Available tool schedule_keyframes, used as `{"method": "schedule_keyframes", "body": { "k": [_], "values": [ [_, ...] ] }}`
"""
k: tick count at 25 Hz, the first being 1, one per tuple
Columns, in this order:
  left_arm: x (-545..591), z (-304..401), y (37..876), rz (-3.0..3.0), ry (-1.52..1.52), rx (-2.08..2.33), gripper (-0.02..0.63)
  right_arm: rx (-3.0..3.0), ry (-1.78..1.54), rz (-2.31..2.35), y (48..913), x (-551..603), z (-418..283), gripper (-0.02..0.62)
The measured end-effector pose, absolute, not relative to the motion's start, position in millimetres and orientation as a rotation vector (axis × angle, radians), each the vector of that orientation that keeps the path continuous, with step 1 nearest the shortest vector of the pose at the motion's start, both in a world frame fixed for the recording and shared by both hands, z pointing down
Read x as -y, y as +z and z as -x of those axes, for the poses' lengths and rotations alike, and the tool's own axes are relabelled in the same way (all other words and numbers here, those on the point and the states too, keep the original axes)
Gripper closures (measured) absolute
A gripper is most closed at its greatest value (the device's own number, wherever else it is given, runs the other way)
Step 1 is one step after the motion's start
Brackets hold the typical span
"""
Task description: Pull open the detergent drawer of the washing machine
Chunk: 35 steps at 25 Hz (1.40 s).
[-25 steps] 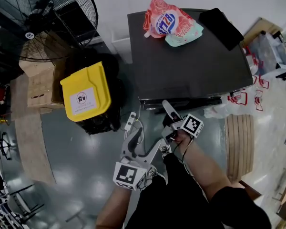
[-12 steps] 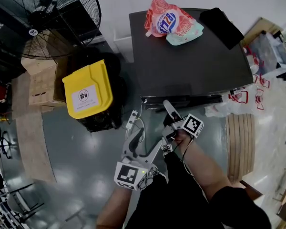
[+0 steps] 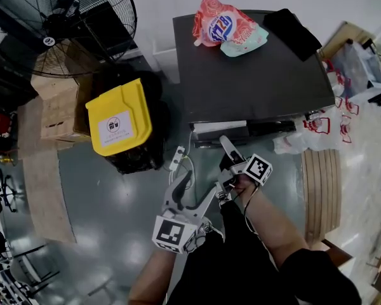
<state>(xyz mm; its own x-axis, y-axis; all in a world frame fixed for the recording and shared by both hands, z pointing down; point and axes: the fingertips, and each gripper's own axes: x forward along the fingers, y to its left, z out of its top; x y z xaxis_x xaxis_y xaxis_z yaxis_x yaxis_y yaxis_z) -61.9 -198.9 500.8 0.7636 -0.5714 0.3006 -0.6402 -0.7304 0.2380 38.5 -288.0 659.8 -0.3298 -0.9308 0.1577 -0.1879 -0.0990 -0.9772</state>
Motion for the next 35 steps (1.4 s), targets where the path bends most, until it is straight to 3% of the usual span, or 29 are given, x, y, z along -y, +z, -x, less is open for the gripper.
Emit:
{"method": "schedule_keyframes", "body": {
  "k": [35],
  "values": [
    [80, 86, 491, -2.700, 0.326, 0.873, 0.325, -1.484, -1.470, 1.261, 666, 154, -15, 0.128]
  ]
}}
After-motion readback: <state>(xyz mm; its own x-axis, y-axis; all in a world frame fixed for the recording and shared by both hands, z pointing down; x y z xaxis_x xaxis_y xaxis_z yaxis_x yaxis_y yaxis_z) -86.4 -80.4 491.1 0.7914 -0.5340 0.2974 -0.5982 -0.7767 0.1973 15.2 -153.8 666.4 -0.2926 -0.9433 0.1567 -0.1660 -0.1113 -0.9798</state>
